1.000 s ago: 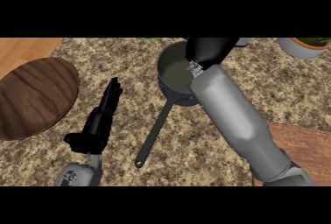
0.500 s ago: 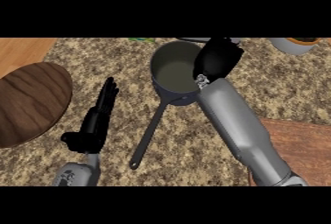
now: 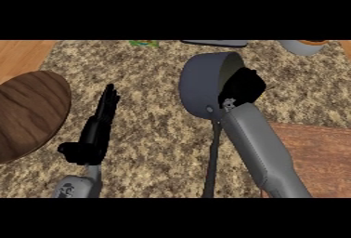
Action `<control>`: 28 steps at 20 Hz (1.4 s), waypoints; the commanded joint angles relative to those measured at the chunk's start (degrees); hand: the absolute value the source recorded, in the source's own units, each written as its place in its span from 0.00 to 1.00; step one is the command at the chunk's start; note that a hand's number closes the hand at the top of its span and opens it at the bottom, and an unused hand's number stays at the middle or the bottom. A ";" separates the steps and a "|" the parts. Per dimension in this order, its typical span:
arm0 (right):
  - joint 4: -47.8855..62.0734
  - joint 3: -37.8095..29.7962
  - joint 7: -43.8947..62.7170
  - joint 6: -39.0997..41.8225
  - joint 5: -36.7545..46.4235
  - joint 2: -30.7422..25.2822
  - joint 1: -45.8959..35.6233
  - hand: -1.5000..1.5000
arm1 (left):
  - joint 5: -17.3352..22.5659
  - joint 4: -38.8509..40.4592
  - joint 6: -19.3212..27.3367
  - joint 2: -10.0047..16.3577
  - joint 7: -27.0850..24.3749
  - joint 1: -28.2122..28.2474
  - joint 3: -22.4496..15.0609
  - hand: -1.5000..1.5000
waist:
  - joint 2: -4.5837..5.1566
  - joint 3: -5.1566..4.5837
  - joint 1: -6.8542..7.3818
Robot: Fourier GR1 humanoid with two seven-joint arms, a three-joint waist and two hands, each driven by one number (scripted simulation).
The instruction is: Pick the pear from the cutting board and place it in the pot
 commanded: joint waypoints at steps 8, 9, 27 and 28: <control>-12.64 4.22 6.42 -28.47 1.80 0.92 1.92 0.00 | 0.57 0.06 0.35 0.56 0.08 1.83 1.39 0.50 | -0.93 0.17 -2.60; -13.60 3.88 6.42 -30.21 2.57 0.92 0.78 0.00 | 0.72 0.03 0.11 0.81 -0.12 1.12 1.70 0.50 | -0.73 0.15 -2.23; -30.89 11.02 8.94 -55.95 15.35 0.95 27.66 0.00 | -0.16 -2.15 1.69 0.81 -0.05 4.48 1.89 0.50 | -1.18 0.09 -6.15; -32.74 11.18 8.38 -57.40 16.44 0.95 30.08 0.00 | 1.27 -1.73 0.90 1.60 -1.38 5.71 3.63 0.50 | -1.14 0.03 -6.39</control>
